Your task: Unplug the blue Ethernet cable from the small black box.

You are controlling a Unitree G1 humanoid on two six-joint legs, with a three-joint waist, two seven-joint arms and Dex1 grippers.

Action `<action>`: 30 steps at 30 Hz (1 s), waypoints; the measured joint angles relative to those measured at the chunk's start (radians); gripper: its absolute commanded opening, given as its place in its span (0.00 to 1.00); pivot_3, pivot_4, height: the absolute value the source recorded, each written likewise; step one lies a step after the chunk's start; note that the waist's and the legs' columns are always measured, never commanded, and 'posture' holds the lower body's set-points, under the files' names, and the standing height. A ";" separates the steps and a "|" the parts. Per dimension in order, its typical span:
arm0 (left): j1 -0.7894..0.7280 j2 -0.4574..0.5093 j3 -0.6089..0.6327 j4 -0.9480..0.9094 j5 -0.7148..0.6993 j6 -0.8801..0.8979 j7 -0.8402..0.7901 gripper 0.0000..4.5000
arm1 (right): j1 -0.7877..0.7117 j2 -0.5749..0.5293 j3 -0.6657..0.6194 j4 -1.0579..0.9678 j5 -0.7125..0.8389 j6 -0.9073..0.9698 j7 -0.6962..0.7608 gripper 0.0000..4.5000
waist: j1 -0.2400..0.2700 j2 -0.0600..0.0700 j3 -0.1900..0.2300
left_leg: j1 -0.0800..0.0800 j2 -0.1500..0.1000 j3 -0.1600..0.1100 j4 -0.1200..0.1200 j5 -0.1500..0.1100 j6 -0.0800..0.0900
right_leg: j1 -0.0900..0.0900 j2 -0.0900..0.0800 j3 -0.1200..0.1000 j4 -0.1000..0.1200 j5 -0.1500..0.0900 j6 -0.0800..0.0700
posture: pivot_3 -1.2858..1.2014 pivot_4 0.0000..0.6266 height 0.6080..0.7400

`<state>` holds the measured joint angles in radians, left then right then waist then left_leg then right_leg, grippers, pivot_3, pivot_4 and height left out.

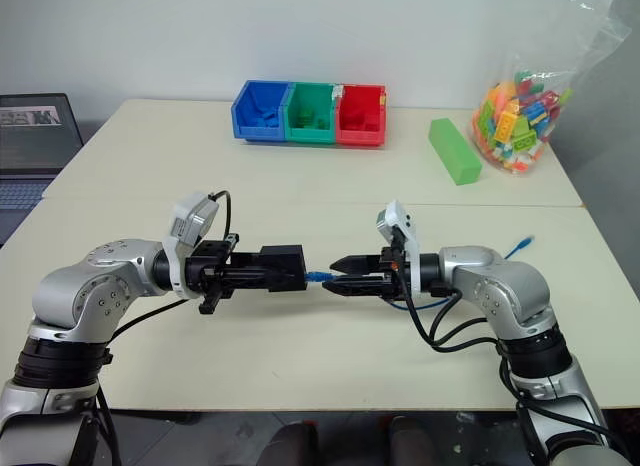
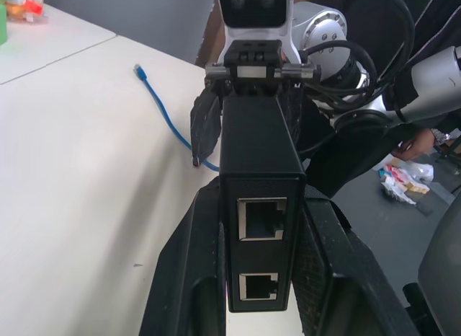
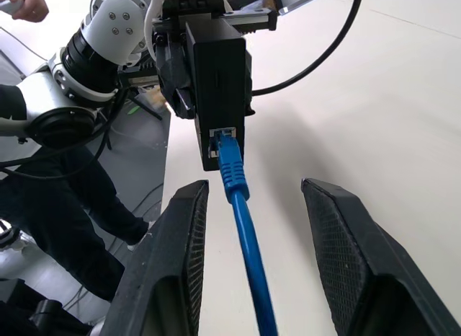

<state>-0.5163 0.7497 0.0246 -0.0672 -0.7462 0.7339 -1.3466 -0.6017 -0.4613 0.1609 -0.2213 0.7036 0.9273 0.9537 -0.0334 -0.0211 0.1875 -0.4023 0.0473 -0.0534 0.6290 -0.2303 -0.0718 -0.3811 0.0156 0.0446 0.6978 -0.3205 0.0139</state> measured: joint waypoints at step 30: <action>-0.007 -0.026 -0.020 0.022 0.025 -0.016 -0.008 0.18 | 0.000 0.042 -0.019 -0.002 0.031 0.050 -0.067 0.48 | 0.000 0.000 0.000 | 0.000 0.000 0.000 0.000 0.000 0.000 | 0.000 0.000 0.000 0.000 0.000 0.000 | 0.52 0.24 1.00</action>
<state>-0.5229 0.7234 0.0045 -0.0450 -0.7216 0.7177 -1.3545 -0.6018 -0.4191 0.1418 -0.2229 0.7347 0.9777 0.8869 -0.0339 -0.0211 0.1875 -0.4024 0.0474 -0.0533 0.6288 -0.2303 -0.0717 -0.3814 0.0157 0.0447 0.6978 -0.3204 0.0137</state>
